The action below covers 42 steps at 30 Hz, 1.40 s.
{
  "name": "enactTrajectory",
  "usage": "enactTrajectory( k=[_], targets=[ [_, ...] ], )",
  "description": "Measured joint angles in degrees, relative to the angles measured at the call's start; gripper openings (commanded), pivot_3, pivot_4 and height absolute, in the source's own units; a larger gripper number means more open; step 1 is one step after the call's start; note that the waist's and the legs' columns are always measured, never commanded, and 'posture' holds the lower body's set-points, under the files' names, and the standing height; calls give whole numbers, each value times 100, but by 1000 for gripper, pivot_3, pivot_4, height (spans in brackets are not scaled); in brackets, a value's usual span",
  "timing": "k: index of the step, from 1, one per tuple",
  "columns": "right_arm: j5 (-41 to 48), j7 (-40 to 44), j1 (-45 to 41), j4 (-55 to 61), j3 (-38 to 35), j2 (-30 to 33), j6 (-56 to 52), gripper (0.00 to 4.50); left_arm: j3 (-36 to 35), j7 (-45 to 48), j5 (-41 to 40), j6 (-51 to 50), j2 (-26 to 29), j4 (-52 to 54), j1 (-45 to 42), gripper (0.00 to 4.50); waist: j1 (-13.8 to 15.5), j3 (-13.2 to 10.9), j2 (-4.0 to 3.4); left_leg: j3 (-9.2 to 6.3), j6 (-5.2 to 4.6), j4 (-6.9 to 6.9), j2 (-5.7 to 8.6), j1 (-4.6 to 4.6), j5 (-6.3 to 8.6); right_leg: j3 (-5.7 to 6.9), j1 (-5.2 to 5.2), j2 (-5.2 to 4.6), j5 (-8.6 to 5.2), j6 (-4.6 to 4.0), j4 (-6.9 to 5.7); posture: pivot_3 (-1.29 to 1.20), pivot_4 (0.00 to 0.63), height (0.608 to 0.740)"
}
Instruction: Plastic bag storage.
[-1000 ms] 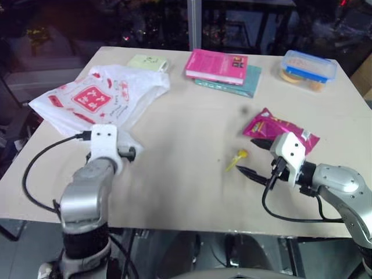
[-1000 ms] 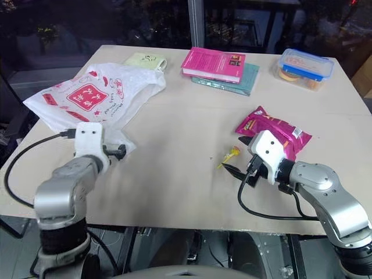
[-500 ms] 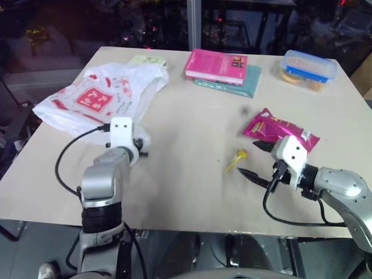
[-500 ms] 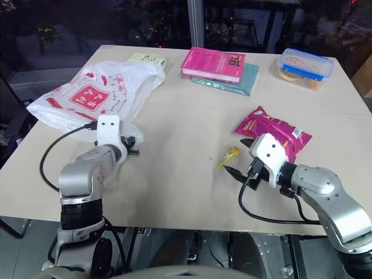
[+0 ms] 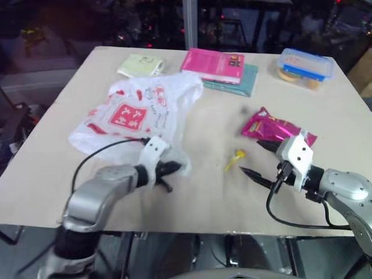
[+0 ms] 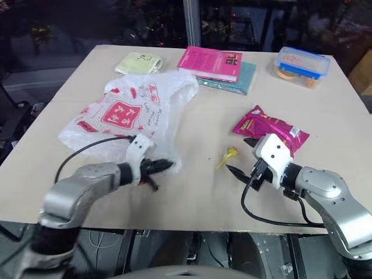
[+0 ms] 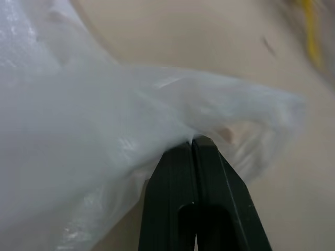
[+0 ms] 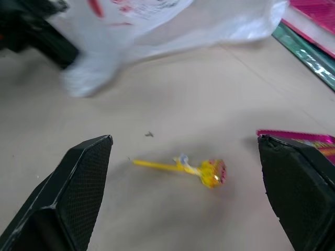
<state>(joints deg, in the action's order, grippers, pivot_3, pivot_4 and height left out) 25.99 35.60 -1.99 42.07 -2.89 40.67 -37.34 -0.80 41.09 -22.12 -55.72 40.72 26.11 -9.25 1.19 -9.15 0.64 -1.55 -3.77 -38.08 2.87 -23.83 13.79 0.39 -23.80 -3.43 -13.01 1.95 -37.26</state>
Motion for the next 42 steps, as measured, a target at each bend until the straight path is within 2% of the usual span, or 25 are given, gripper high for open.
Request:
enactTrajectory(
  k=[2,5,8,11,12,13,15,16,18,19,21,24,27,28,30,31,32,37,42],
  targets=[
    [40,5,35,20,-25,1,-7,4500,-444,117,-175,88,70,-54,108,835,-10,-3,-1,-2,-1,0,-1,-2,1,3,0,0,0,0,3,0,150,740],
    [120,28,53,36,-32,-3,-4,4500,-1163,385,-829,-194,361,463,310,2194,-28,-4,-1,-5,-8,1,-2,-5,4,7,2,0,0,1,27,0,150,740],
    [155,44,33,29,-28,-30,3,4500,-1682,840,-1748,-634,800,1180,460,2194,-30,-5,-4,-2,-11,1,0,-7,7,6,5,-2,0,1,40,0,150,740],
    [261,144,-112,-16,-25,-55,13,4500,-2282,981,-2616,-1195,1169,1248,247,2194,-25,-10,-11,-6,-12,1,-2,-6,7,10,5,6,0,2,39,0,150,740],
    [336,207,-173,-68,-9,-62,19,4500,-2448,834,-3167,-1435,1154,1181,-199,2194,0,-13,-15,-13,-12,-1,-2,-4,7,17,10,7,-1,3,39,0,150,740],
    [369,239,-203,-72,0,-70,25,4500,-2508,729,-3392,-1512,1139,1179,-409,2194,11,-15,-15,-16,-11,-4,-2,-5,6,21,11,7,0,3,39,0,150,740],
    [422,337,-296,-112,10,-99,93,4500,-2456,-4,-3674,-1653,755,1133,-1314,2194,46,-17,-18,-18,-11,-13,2,0,4,23,24,9,5,13,39,0,150,740],
    [442,373,-325,-124,8,-114,137,4500,-2307,-382,-3586,-1657,586,1080,-1617,2194,49,-16,-17,-18,-11,-13,2,0,4,23,26,9,9,21,39,0,150,740],
    [531,432,-381,-155,-3,-143,176,4500,-1609,-1315,-2810,-1609,379,844,-2206,2194,85,-17,-14,-19,-22,-17,8,8,-17,20,36,16,16,32,39,0,150,740],
    [625,492,-423,-140,-19,-167,231,4500,-910,-1944,-2010,-1447,465,566,-2455,2194,92,-16,-14,-15,-20,-15,8,8,-19,15,39,18,17,32,38,0,150,740],
    [753,590,-378,-88,-90,-159,297,4500,-31,-2576,-959,-1113,536,144,-2521,2194,68,-16,-17,2,-14,0,5,10,-23,-5,29,23,17,31,35,0,150,740],
    [879,688,-341,33,-176,-141,402,4500,1082,-3148,220,-478,289,-476,-2440,2194,75,-18,-13,4,-14,8,4,-2,-23,-8,9,21,18,31,37,0,150,740],
    [884,658,-265,102,-275,-75,422,4500,1392,-3380,701,-49,-427,-1175,-2229,2194,108,-21,-7,1,-13,16,2,-11,-22,-6,1,18,17,30,45,0,150,740],
    [878,652,-220,119,-285,-48,422,4500,1432,-3402,798,38,-538,-1342,-2196,2712,109,-22,-6,1,-13,18,2,-12,-22,-6,0,17,17,30,45,0,150,740],
    [870,634,-81,196,-325,-4,422,4500,1465,-3404,1000,238,-695,-1677,-2166,3307,111,-23,-5,1,-13,19,1,-13,-21,-6,-1,16,17,29,46,0,150,740],
    [870,614,-27,218,-385,9,422,4500,1458,-3398,1109,336,-755,-1794,-2157,3807,110,-23,-5,2,-13,19,1,-13,-21,-6,0,14,17,30,46,0,150,740],
    [868,594,-1,235,-428,17,422,4500,1460,-3385,1177,402,-777,-1851,-2154,4089,107,-23,-5,3,-14,19,1,-13,-21,-7,0,13,17,30,46,0,150,740],
    [868,489,135,339,-497,62,418,4500,1513,-3332,1661,1026,-1010,-2409,-2241,4089,115,-21,-5,2,-27,18,2,-9,-12,-3,3,6,17,30,44,0,150,740],
    [854,412,181,423,-504,85,418,4500,1715,-3534,2415,1632,-1333,-3380,-2704,4089,119,-18,-4,1,-37,7,3,-8,-7,-1,8,6,18,31,41,0,150,740]
  ],
)
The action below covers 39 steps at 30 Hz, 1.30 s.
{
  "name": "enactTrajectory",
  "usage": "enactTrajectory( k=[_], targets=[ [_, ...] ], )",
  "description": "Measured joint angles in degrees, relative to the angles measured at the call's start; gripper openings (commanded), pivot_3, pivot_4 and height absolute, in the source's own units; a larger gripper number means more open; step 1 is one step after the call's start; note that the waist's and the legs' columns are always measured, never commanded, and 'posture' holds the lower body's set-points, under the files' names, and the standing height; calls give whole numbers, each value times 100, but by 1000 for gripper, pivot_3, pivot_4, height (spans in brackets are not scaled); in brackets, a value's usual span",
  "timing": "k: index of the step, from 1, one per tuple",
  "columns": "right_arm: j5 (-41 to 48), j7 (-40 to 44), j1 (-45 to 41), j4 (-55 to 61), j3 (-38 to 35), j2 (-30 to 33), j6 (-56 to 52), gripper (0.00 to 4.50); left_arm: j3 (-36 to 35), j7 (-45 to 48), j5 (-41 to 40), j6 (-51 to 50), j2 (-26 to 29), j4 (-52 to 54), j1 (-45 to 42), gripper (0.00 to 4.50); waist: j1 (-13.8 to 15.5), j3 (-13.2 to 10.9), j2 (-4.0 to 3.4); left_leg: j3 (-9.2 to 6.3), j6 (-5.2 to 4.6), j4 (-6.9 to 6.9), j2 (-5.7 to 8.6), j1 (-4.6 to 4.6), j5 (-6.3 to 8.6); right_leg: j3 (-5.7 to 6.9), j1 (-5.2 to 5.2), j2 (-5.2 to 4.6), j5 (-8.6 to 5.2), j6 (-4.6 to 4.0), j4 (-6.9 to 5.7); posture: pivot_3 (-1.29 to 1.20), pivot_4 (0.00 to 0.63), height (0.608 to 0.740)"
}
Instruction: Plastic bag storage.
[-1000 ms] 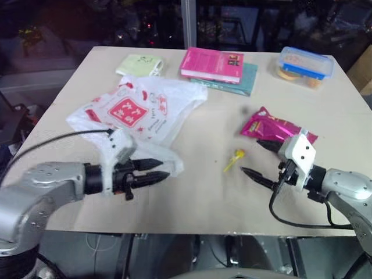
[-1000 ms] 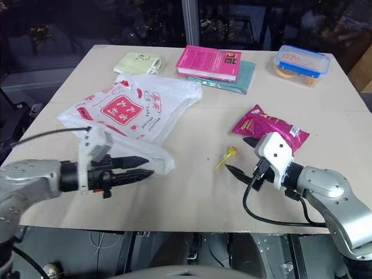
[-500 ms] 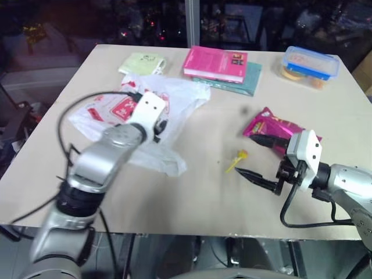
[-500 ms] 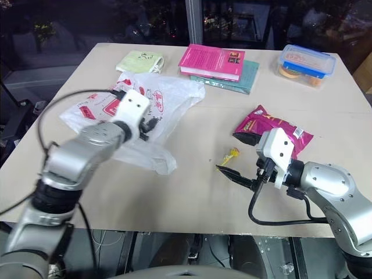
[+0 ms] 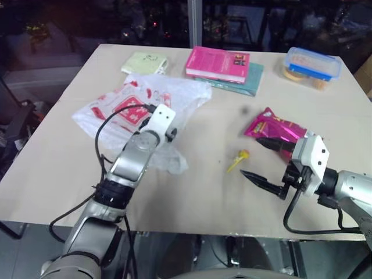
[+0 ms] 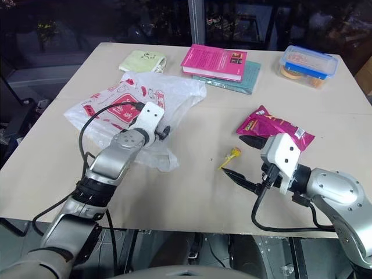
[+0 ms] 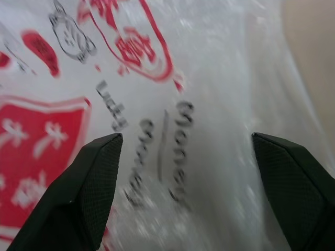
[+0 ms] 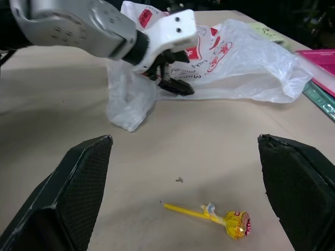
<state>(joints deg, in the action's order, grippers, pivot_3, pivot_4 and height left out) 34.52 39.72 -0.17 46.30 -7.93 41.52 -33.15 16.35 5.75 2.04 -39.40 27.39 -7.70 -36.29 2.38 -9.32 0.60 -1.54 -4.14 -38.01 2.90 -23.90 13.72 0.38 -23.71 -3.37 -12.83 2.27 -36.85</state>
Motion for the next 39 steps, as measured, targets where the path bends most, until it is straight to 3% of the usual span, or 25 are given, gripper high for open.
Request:
enactTrajectory(
  k=[3,6,11,12,13,14,18,22,24,28,34,37,39],
  targets=[
    [-13,-30,17,1,1,3,0,4500,21,-238,404,330,-179,-434,-143,4089,-24,1,-1,2,0,-1,0,1,0,-2,-1,1,0,0,-2,0,150,740],
    [-16,-59,17,8,2,4,-1,4500,-76,-428,568,417,-410,-509,-100,3333,-11,1,-1,0,0,-1,0,0,-1,0,-1,1,0,1,-5,0,150,740],
    [-14,-127,43,71,1,20,-14,4500,-85,-504,814,621,-520,-703,18,1040,-21,1,-1,0,0,-2,-1,1,0,-1,-2,1,0,1,-8,0,150,740],
    [-14,-135,44,72,2,21,-17,4500,-120,-558,881,730,-552,-787,9,891,-17,3,-1,0,-1,-3,-1,3,0,-1,0,1,0,1,-10,0,150,740],
    [-13,-139,42,73,2,22,-20,4500,-150,-586,916,825,-562,-862,-13,259,-10,10,-4,0,-1,-4,0,4,1,-1,1,0,0,1,-10,0,150,740],
    [-17,-147,31,72,11,22,-25,4500,-250,-619,925,962,-597,-962,-41,8,-8,13,-8,0,-2,-6,-1,5,1,-1,2,0,0,1,-11,0,150,740],
    [-72,-253,-89,70,126,32,-111,4500,-637,-586,793,1172,-662,-985,63,8,-22,13,-8,1,-4,-15,-2,2,2,-1,1,0,1,1,-15,0,150,740],
    [-681,-1009,-413,-225,778,-114,-740,4500,-1101,-306,682,964,-318,-91,197,8,-40,7,6,1,19,-17,-4,-8,-10,-1,-9,1,1,-1,-19,0,150,740],
    [-818,-1447,-608,-454,1053,-435,-1260,4500,-1220,-108,696,737,-24,441,174,8,-50,7,8,0,22,-15,-4,-8,-11,-1,-9,1,1,-2,-21,0,150,740],
    [-830,-2550,-1278,-1263,1244,-1888,-2642,4500,-1374,424,692,-72,287,1547,43,8,-54,12,-6,0,22,-10,7,-7,-12,0,-9,-7,1,-2,-22,0,150,740],
    [-1062,-3303,-1726,-2045,1125,-2750,-3252,4500,-1215,821,695,-686,348,1859,1,8,-36,13,-4,-6,23,-8,18,-6,-13,6,-11,-2,1,-1,-26,0,150,740],
    [-1255,-3322,-1780,-2063,1357,-2572,-3272,3715,-1177,878,711,-803,374,1921,-102,0,-53,13,-4,-5,24,-8,18,-4,-14,5,-13,2,1,-1,-31,0,150,740],
    [-1366,-3259,-1768,-2001,1485,-2358,-3290,2814,-1177,886,736,-857,373,1956,-167,0,-70,13,-4,-5,24,-8,18,-1,-14,6,-10,3,1,-1,-31,0,150,740]
  ],
)
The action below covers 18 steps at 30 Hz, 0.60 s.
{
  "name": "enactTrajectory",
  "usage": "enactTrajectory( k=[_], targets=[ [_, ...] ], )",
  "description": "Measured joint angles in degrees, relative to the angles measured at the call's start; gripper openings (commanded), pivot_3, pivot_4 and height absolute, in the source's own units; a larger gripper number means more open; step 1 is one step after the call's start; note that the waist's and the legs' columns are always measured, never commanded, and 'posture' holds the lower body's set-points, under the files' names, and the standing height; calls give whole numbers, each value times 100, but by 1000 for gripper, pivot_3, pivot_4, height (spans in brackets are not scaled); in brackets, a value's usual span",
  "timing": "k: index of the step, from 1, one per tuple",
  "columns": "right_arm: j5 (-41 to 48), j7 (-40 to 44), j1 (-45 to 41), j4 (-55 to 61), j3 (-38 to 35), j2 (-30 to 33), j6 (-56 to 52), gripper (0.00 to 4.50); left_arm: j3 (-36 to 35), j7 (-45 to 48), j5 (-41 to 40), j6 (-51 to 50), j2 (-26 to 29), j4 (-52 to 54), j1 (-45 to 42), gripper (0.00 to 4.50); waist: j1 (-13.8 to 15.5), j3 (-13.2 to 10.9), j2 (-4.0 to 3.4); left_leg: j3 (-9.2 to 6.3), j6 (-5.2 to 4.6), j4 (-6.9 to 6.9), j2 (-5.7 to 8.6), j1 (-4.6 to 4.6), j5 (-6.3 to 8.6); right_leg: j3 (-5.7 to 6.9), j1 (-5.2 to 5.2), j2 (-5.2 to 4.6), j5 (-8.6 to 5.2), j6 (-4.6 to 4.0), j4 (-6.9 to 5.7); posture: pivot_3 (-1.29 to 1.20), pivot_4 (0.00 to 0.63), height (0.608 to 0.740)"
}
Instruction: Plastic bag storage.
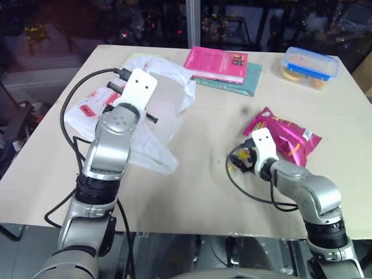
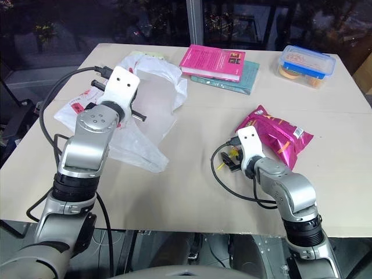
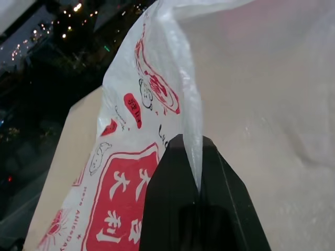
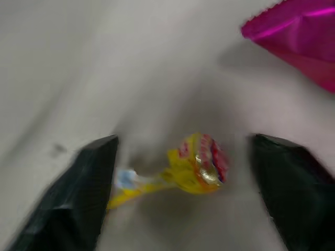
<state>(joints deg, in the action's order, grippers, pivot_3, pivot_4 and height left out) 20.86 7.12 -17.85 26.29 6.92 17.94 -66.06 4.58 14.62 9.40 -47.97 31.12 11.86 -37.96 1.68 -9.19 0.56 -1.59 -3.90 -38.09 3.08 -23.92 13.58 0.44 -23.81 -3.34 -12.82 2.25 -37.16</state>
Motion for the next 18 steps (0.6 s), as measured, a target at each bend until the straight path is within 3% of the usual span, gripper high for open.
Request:
enactTrajectory(
  k=[2,5,13,18],
  targets=[
    [-43,53,32,53,55,173,1,1817,0,10,0,-47,-15,20,-13,0,-36,0,0,0,0,0,0,3,0,0,3,0,0,0,0,0,150,740],
    [-102,149,48,94,134,251,106,715,2,14,-4,-82,-125,23,-18,0,-85,0,0,1,0,0,0,5,0,0,4,1,0,1,-1,0,150,740],
    [5,545,-34,143,103,127,368,700,-134,115,-166,-345,-275,98,-20,0,-97,-1,1,3,0,-4,-3,6,-1,-5,1,4,0,1,-13,0,150,740],
    [637,946,-926,171,-42,-429,236,700,-170,293,-333,-690,-320,395,-87,0,-141,-3,1,4,2,-7,-6,9,-2,-9,-6,8,-1,0,-32,0,150,740]
  ],
)
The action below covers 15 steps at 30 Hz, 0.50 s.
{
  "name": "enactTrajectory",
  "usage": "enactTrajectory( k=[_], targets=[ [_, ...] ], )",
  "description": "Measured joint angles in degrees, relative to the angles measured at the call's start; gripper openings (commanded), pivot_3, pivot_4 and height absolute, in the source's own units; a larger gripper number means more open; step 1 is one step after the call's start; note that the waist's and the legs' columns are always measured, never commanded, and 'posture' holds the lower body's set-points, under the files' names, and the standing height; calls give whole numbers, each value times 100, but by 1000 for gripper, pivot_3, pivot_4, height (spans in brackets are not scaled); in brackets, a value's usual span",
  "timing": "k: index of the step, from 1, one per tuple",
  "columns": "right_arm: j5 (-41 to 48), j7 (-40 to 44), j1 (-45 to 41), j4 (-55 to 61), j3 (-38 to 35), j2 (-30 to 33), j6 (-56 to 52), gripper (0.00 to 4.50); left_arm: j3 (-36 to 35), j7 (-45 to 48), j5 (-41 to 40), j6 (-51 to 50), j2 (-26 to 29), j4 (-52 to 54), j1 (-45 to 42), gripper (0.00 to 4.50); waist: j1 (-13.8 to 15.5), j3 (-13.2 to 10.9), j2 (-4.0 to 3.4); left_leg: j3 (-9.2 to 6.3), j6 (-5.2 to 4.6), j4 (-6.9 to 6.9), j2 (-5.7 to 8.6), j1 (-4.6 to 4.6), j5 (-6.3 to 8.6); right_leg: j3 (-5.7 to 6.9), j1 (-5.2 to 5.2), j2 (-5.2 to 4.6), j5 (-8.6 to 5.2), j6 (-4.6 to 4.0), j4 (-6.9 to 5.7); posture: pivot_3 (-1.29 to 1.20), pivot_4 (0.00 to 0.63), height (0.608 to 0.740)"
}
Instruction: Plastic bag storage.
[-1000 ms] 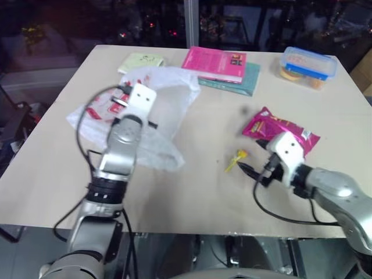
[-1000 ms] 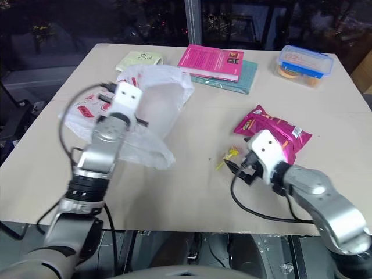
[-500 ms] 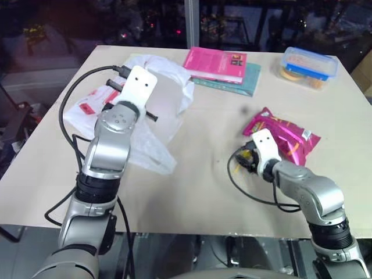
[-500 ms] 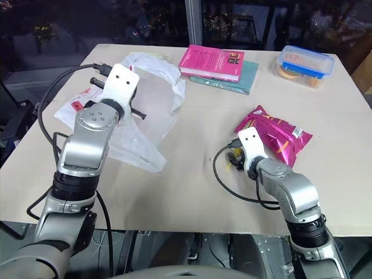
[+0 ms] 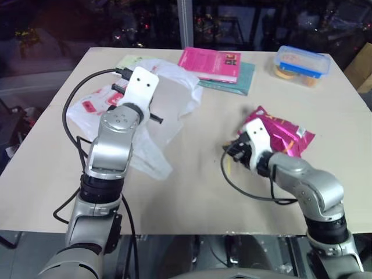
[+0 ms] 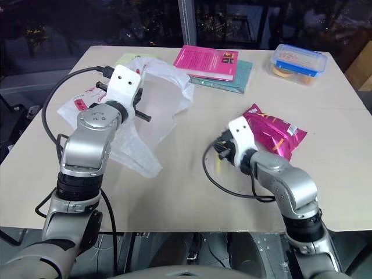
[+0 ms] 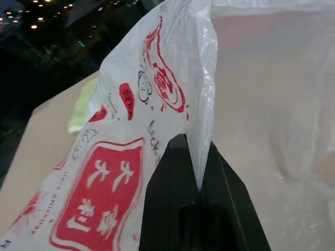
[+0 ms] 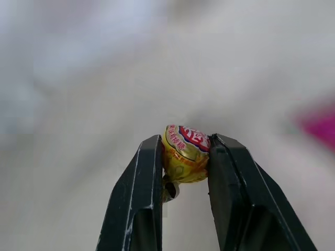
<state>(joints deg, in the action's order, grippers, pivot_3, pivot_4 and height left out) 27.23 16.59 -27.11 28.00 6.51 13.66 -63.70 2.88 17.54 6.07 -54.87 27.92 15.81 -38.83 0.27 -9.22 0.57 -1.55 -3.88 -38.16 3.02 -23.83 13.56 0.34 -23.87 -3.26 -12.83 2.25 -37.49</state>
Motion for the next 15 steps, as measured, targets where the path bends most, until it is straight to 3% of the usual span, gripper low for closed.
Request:
enactTrajectory(
  k=[2,5,7,8,10,12,15],
  targets=[
    [-159,65,-729,-736,240,-247,203,700,-6,32,-74,-179,-43,125,-89,0,-49,-1,1,4,7,-5,3,4,-5,-3,-3,1,0,0,-16,0,150,740],
    [-730,169,-2389,-3836,390,-1666,1841,700,-174,61,-217,-466,-133,299,-218,0,-232,-14,9,21,32,-1,-2,18,-22,-12,-19,19,6,-10,-44,0,150,740],
    [-1041,427,-3441,-5841,515,-2196,3330,1801,-178,95,-312,-658,-231,490,-373,0,-231,-12,14,-9,46,12,-9,14,-30,-6,-29,25,8,-18,-45,0,150,740],
    [-1081,442,-3522,-6006,521,-2205,3481,1880,-198,93,-317,-684,-233,494,-377,0,-213,-12,14,-13,46,13,-9,12,-29,-4,-29,25,7,-19,-43,0,150,740],
    [-1241,445,-3800,-6930,390,-2230,4334,2825,-260,97,-399,-879,-240,512,-380,0,-139,-12,14,-18,47,26,2,2,-29,-3,-38,18,8,-18,-38,0,150,740],
    [-1266,455,-3738,-7152,141,-2212,4654,3822,-288,104,-473,-1008,-226,552,-370,0,-108,-16,15,-21,46,32,13,-4,-28,-7,-41,12,8,-17,-32,0,150,740],
    [-1276,626,-3400,-6596,95,-2106,4619,3822,-289,104,-553,-1107,-238,560,-364,0,-119,-16,16,-19,45,52,15,-5,-28,-15,-47,9,8,-16,-31,0,150,740]
  ],
)
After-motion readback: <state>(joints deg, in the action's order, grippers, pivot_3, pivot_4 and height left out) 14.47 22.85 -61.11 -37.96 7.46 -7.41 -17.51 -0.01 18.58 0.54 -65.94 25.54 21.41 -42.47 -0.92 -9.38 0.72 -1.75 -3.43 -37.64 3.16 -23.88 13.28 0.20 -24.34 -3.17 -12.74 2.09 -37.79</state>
